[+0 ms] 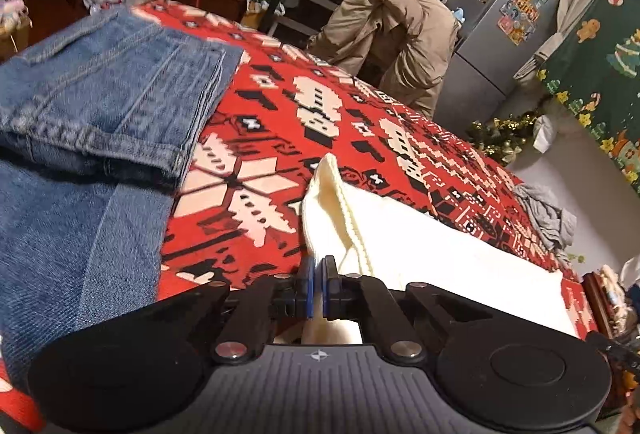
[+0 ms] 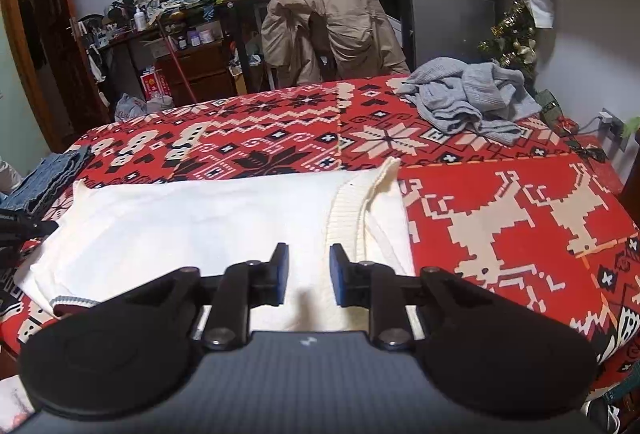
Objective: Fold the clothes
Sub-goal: 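Grasp the sweater's side edge with the left tool and lift it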
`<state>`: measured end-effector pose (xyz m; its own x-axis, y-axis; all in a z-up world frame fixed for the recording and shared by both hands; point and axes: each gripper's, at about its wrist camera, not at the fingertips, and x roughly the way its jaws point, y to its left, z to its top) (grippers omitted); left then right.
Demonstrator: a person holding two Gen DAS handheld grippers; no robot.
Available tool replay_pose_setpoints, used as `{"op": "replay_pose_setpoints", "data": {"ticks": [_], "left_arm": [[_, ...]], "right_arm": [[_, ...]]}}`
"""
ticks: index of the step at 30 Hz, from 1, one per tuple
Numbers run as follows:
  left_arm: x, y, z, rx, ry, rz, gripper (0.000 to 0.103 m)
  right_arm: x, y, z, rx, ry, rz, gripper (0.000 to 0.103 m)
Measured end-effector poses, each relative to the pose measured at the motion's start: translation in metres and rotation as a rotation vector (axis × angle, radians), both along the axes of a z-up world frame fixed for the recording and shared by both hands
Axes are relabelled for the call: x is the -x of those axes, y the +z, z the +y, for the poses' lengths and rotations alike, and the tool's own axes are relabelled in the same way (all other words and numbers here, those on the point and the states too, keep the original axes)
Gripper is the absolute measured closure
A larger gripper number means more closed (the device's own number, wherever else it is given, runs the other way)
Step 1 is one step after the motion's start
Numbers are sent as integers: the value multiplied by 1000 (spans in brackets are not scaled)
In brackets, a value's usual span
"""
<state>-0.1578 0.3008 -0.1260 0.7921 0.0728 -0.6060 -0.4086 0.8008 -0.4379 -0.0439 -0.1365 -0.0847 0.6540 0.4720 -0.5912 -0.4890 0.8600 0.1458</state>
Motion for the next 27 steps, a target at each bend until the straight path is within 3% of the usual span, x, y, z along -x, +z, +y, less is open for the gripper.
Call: {"op": "replay_pose_setpoints", "data": {"ticks": [4,8,14,19,25,27], "left_arm": [[0,28,-16,-65,-14,-32,100],[-11,60,-41,-104,-90,-78,100],[-54,93,-95,-82,-219,-118,100],[-99,80,-145,-48,-328,-109,100],[-135,23,-166,130,-351,-2,99],[-128,18,-162,182,-344,-9,98]], "right_arm": [[0,2,2,-14,10,-8,78],[-2,2,2,-43,16,-7,78],[-2,0,-6,-84,14,-7,78],[0,0,-20,-110,-21,-15,78],[4,-1,-30,-112,-50,-6,78],[6,0,-28,-107,-41,-5,78]]}}
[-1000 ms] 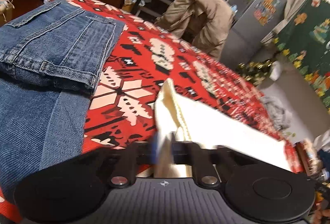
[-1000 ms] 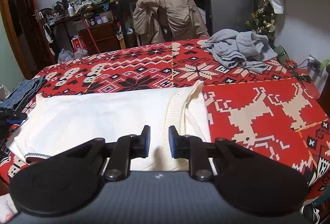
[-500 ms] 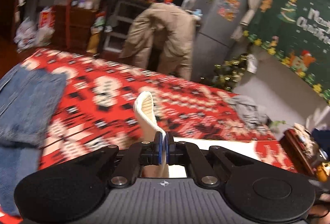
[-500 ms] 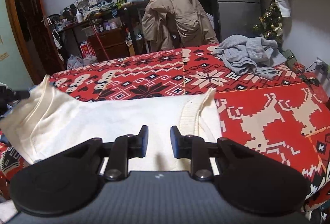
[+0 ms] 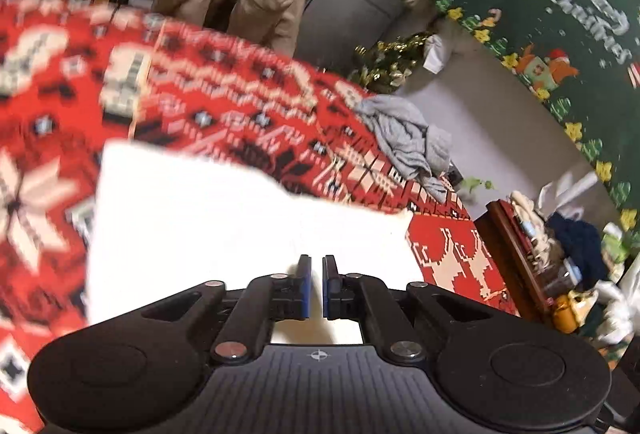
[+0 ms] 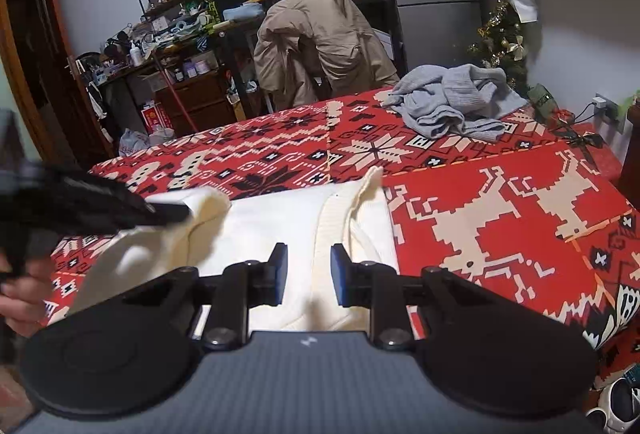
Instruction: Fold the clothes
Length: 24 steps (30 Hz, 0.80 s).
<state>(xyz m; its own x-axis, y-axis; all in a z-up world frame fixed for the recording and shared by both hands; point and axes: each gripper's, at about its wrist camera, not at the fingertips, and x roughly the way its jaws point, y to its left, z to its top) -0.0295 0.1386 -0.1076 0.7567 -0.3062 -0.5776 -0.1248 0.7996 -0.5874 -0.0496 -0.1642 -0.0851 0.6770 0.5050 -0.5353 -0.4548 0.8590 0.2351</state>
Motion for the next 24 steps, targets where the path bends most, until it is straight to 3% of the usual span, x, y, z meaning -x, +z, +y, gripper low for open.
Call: {"op": "replay_pose_setpoints", "data": {"ticks": [2,5,9,13,16,19,21,24], "left_arm": [[13,6,9,33,-5,-34,97],[38,23,27,57,-4,-89,85],[64,38,47,-8,8,-112,85],[77,30,50,-27,-57,-92,85],[84,18,47,-25,-138,-80,85],[87,10,33,-120,-214,-68,85],[91,8,27,-200,-261,-63,85],[97,2,28,-232,-297,-46,85]], "right_arm": [[0,1,5,0,18,-1,76],[-1,1,17,-16,59,11,74],[-7,-6,41,-55,156,77,71],[-10,-18,68,-68,255,180,70],[-3,-19,80,-45,310,203,71],[6,-18,88,-9,354,210,97],[13,-14,89,5,376,205,98],[23,-8,86,19,387,192,98]]}}
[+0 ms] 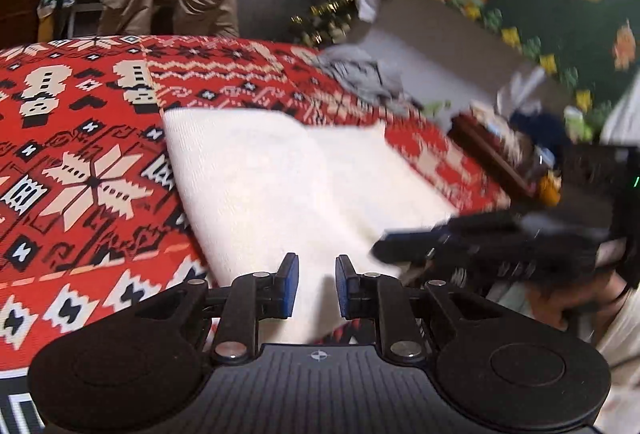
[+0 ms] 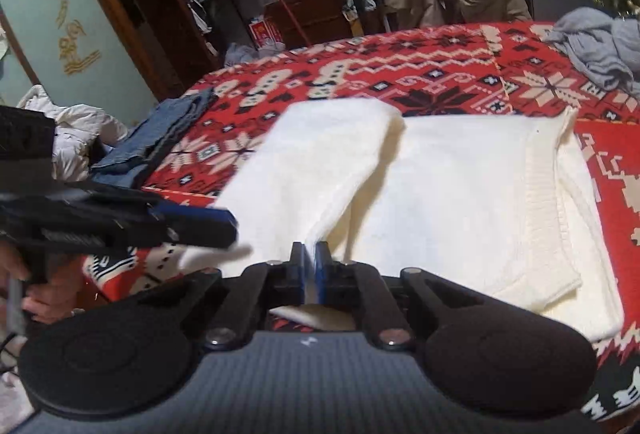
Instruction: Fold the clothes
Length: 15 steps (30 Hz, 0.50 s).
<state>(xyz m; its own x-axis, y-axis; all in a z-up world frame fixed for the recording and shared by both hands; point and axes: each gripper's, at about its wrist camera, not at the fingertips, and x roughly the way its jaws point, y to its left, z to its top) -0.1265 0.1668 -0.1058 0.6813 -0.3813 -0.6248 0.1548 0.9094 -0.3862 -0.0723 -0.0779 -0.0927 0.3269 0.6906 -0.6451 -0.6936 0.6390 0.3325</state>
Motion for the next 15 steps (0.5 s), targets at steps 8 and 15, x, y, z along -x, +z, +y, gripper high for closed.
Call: {"op": "replay_pose_setpoints", "data": {"ticks": [8,15], "left_arm": [[4,-3,9,49,22,31,92],[-5,25,28,94,79,-58,88]], "right_arm": [[-8,-16,1,55,-20,16,96],[-20,7,1,96,-22,-67,75]]}}
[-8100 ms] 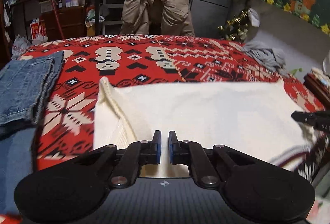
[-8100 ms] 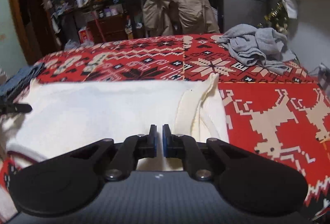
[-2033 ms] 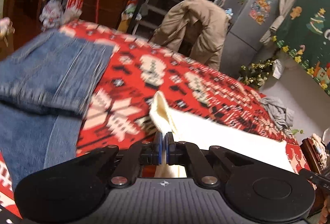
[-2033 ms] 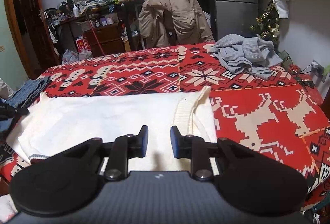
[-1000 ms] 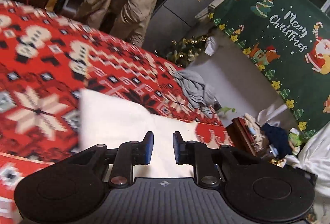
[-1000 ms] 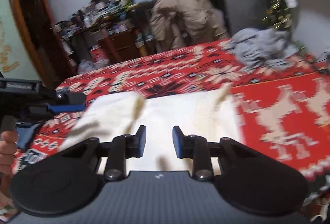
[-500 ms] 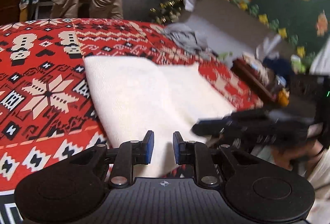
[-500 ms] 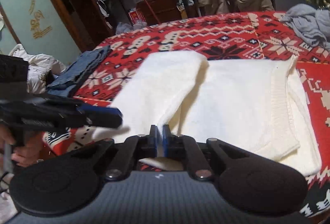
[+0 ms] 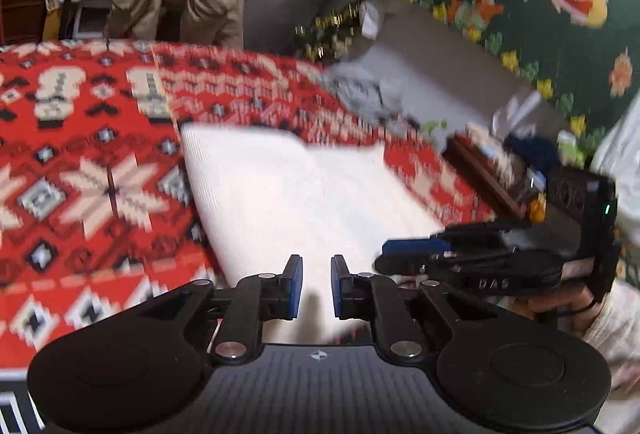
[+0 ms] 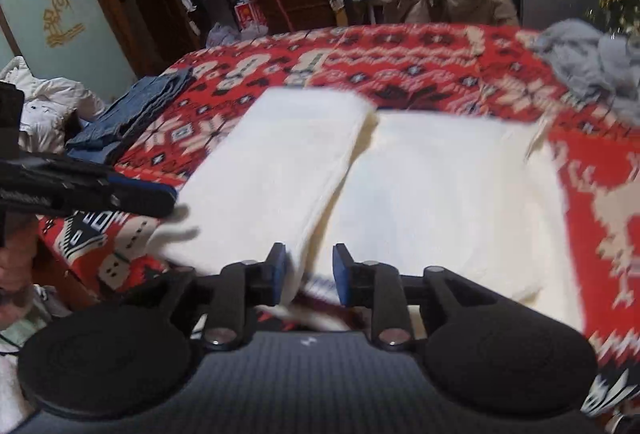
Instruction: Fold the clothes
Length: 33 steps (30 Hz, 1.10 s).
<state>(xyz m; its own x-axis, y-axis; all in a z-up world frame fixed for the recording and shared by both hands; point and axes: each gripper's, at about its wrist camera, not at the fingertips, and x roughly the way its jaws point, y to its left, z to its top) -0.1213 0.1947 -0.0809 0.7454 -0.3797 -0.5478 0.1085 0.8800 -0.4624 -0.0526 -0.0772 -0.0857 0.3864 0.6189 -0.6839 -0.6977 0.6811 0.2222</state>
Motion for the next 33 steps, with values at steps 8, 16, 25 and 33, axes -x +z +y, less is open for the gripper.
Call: {"op": "replay_pose_setpoints", "data": {"ticks": [8,16,25,33], "left_arm": [[-54,-19,0,-88,39,32,88],[-50,-32,-5,-93,47,37,86],[-80,-26,16,-41,116,12,86],[-61,-24,10,-77,107,24,90]], "right_arm": [[-55,9,58,-56,31,-96,79],[-90,-26,80,26,25,-144,88],[-91,-20,92,7,52,-183,93],[-92,-21,88,22,-3,-194,98]]}}
